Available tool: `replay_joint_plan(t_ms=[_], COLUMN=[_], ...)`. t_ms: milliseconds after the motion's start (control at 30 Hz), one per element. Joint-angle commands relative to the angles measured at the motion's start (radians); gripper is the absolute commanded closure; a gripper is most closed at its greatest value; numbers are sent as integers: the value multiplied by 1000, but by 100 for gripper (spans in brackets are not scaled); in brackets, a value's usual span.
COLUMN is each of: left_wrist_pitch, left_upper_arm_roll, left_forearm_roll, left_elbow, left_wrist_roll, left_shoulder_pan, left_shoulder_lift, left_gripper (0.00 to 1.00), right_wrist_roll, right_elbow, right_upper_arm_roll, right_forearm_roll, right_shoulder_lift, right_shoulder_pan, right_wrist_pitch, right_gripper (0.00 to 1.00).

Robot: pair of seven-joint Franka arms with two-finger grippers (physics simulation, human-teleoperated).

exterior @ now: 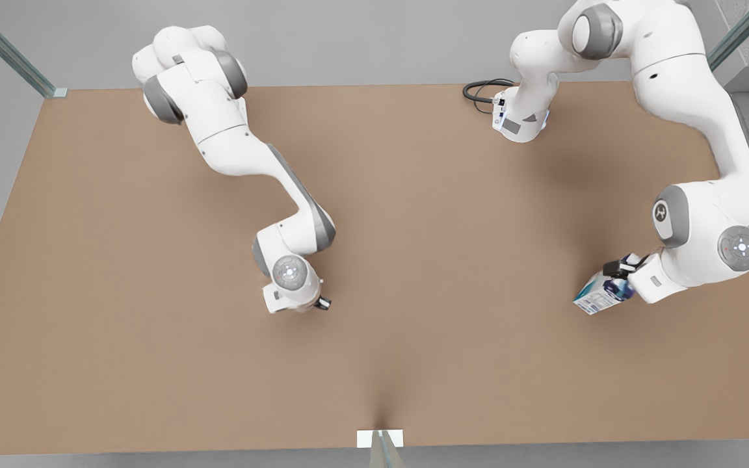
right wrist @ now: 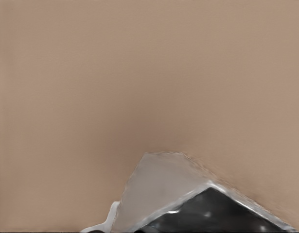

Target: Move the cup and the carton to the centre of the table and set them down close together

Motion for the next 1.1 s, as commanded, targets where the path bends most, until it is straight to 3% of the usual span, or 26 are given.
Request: replay_joint_plan(t_ms=[0, 233, 500, 533, 567, 633, 667, 733, 867, 900, 1067], left_wrist_pitch=[0, 11, 11, 14, 18, 38, 48, 54, 52, 55, 75], left_upper_arm_roll=[1, 1, -1, -1, -4, -4, -4, -4, -8, -7, 4], left_forearm_roll=[-5, -85, -5, 10, 21, 29, 33, 33, 24, 23, 24], left_elbow=[2, -2, -33, -42, -45, -57, -63, -65, -68, -73, -97], left_wrist_roll=[10, 271, 294, 294, 290, 285, 285, 296, 337, 360, 388], left_shoulder_pan=[0, 5, 5, 5, 5, 5, 5, 5, 6, 6, 6], left_shoulder_lift=[2, 20, 17, 17, 19, 20, 20, 20, 22, 22, 22], left_gripper=[0, 0, 0, 0, 0, 0, 0, 0, 0, 0, 0], right_wrist_roll=[3, 3, 3, 3, 3, 2, -1, -6, -9, -14, -26], right_elbow=[10, 310, 321, 321, 320, 318, 318, 309, 307, 307, 307], right_upper_arm_roll=[0, 67, 71, 71, 69, 69, 69, 69, 69, 69, 71], right_forearm_roll=[-6, 33, 66, 66, 68, 68, 68, 74, 122, 122, 160], right_shoulder_lift=[1, 151, 200, 203, 203, 203, 203, 205, 193, 188, 95], right_shoulder_pan=[1, 45, 70, 71, 71, 71, 71, 71, 71, 71, 65], right_wrist_pitch=[-5, -37, 69, 78, 80, 80, 81, 118, 112, 109, -23], right_gripper=[79, 79, 79, 75, 56, 39, 25, 12, 9, 0, 0])
